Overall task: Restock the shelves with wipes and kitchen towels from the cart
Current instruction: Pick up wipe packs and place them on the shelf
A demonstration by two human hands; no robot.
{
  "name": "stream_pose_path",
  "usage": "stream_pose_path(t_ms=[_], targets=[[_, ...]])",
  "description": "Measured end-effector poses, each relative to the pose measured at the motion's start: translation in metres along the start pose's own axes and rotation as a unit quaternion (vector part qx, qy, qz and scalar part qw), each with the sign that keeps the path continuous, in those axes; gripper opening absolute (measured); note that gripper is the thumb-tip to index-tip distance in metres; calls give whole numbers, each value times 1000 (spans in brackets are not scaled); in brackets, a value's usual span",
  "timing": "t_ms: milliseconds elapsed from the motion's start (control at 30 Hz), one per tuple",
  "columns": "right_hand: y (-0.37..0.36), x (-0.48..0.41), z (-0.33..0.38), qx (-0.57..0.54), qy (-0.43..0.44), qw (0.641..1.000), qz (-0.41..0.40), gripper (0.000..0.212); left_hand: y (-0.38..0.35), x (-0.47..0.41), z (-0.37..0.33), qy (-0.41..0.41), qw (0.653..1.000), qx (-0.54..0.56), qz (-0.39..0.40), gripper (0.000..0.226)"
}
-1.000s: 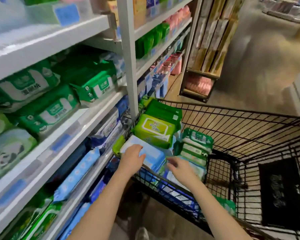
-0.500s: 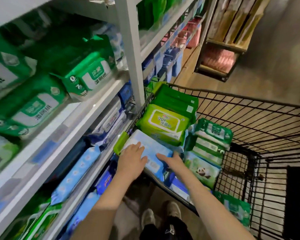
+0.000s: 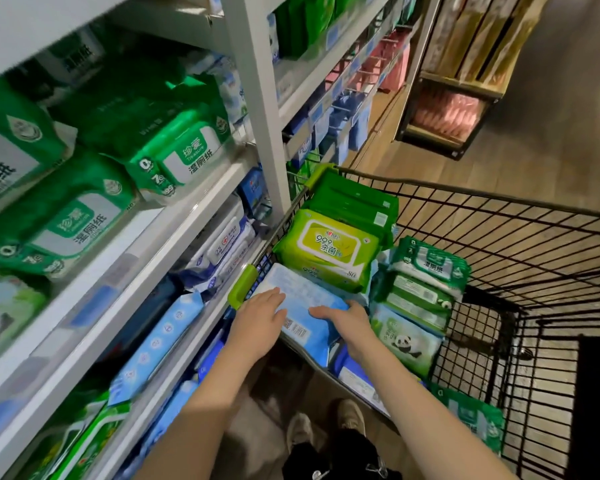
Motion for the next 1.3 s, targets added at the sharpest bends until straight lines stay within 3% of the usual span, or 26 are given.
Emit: stream_pose_path(t_ms=[67,200,433,567,700,800,900,1067,1233,1300], targets=[[1,9,9,16,17,1000,-1,109,4,3,0,-6,999,33,8,44],[13,20,26,73,67,995,-17,93,18,9,-2,-18,990,143,7,41],[30,71,77,179,172,968,-26,84,67,15,-9,-21,970,220,-102,40],[39,104,111,201,237,951,-6,62,90,24,-18,-43,933,354,-48,52],[43,134,148,236,304,923,6,55,111,40,-34,-92,899,427,13,33],[42,148,170,258,337,905,29,59,124,52,-41,-128,882,452,33,63],[41,153,179,274,339,898,64,61,132,68,-49,-149,870,469,27,74],[31,142,164,243,306,911,131,56,124,86,-42,-113,850,513,-25,91],[13,119,136,185,251,924,220,57,120,105,-35,-80,864,484,-110,66],[9,107,127,170,241,926,235,48,119,111,-28,-64,869,473,-133,53]])
Point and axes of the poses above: each hand's wrist, its own x-axis away from the middle knuckle, its own y-axis out of the back of the hand, z = x × y, the point moved 6 cm from there along -x, towards the middle knuckle, and after that the axes turned 10 degrees about z, right-handed, at the moved point
